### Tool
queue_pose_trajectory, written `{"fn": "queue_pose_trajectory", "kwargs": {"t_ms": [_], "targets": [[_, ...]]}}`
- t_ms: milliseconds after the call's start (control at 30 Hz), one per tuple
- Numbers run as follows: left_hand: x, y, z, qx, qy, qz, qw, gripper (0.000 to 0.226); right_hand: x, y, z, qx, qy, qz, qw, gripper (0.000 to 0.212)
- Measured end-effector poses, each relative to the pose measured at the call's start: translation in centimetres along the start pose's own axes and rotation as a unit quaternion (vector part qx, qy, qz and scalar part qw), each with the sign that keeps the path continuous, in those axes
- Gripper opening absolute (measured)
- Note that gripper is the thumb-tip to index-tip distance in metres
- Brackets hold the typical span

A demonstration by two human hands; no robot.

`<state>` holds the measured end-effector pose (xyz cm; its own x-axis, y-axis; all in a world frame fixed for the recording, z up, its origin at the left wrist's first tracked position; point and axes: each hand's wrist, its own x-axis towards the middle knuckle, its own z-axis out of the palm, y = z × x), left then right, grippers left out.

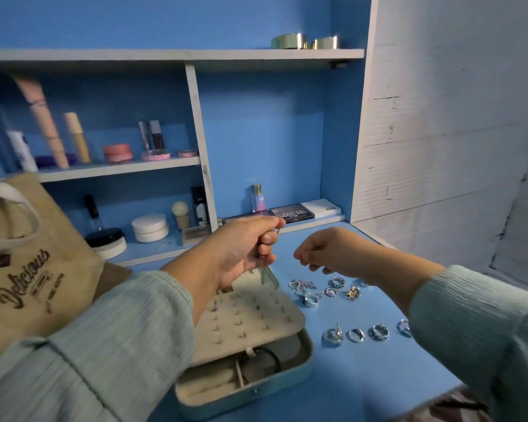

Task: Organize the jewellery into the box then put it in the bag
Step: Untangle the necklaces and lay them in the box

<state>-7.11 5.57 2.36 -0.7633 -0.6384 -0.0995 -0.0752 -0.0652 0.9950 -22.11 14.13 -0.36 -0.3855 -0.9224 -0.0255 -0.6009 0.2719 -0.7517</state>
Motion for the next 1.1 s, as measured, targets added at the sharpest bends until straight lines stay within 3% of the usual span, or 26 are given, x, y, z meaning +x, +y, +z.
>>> {"fn": "queue_pose_trajectory", "kwargs": {"t_ms": [233,400,533,800,933,1100], "targets": [[2.4,-0.7,-1.2,0.094,0.014,0.0,0.996,0.02,4.0,1.2,2.7,-0.287,-0.032,-0.034,0.957,0.021],[3.9,-1.4,-1.9,0.136,0.001,0.001,0.991,0.022,5.7,1.9,3.4,-0.379,-0.072,-0.051,0.921,0.025],[4.7,-1.8,-1.9,0.172,0.001,-0.003,0.985,0.021,6.0,1.8,3.3,-0.388,-0.1,-0.055,0.915,0.025],[4.9,-2.0,-2.0,0.255,0.028,-0.014,0.966,0.014,5.0,0.5,0.7,-0.257,-0.087,-0.053,0.961,0.005],[4.6,-1.9,-1.4,0.306,0.026,-0.011,0.952,0.021,3.8,-0.7,-0.9,-0.084,-0.055,-0.017,0.995,0.012],[3.7,-1.5,-0.1,0.327,-0.012,-0.025,0.945,0.031,2.1,-2.2,-2.3,0.067,-0.005,-0.014,0.998,0.012]]}}
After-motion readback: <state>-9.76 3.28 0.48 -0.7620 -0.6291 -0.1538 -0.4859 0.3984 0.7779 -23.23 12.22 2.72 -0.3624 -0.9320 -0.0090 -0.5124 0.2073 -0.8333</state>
